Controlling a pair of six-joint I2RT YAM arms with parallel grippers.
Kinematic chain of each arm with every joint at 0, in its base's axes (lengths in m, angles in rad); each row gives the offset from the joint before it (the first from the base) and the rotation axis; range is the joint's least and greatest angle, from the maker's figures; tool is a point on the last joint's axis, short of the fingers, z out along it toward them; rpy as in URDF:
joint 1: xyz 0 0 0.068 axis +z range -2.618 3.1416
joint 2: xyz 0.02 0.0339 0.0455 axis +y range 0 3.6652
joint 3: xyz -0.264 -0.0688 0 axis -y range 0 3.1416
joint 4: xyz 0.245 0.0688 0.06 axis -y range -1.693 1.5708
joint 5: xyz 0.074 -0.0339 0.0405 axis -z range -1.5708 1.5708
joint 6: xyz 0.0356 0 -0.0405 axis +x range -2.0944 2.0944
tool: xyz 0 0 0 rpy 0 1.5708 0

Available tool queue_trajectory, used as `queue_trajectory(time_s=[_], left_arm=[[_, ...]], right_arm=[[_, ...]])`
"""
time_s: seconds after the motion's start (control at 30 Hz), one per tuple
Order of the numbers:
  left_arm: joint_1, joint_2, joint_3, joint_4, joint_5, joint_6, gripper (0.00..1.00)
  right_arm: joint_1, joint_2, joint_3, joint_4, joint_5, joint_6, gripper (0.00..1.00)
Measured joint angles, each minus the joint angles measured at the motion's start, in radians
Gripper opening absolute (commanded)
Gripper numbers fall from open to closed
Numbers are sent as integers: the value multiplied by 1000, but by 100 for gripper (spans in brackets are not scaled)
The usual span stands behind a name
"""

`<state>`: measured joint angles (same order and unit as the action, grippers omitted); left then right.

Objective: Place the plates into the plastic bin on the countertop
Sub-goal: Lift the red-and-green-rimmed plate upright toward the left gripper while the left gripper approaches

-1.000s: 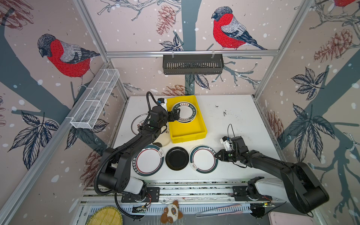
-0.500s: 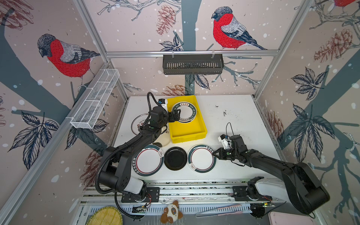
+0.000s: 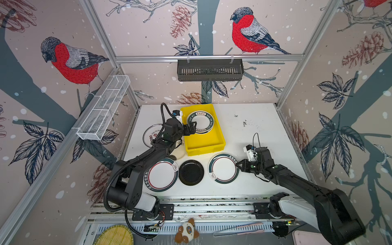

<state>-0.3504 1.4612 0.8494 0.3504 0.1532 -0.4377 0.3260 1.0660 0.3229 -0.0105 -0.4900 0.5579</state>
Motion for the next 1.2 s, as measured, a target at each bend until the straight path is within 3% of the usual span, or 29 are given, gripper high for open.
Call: queue_trajectory(time_s=[0.37,0.7,1.0,1.2], left_arm=[[-26,-1,-15,34,0,-8,97],[-103,63,42,35,24,-12,94],[-174,138,111,43,58,-44,94],[-212,192,138,82,106,-73,88]], right_arm=[[-177,-222,-5,-87,56,23,0],[-289,-397,41,-124,190,43,0],[-362,-412,62,-106,196,84,0],[-369,-373,70,7,163,153,0]])
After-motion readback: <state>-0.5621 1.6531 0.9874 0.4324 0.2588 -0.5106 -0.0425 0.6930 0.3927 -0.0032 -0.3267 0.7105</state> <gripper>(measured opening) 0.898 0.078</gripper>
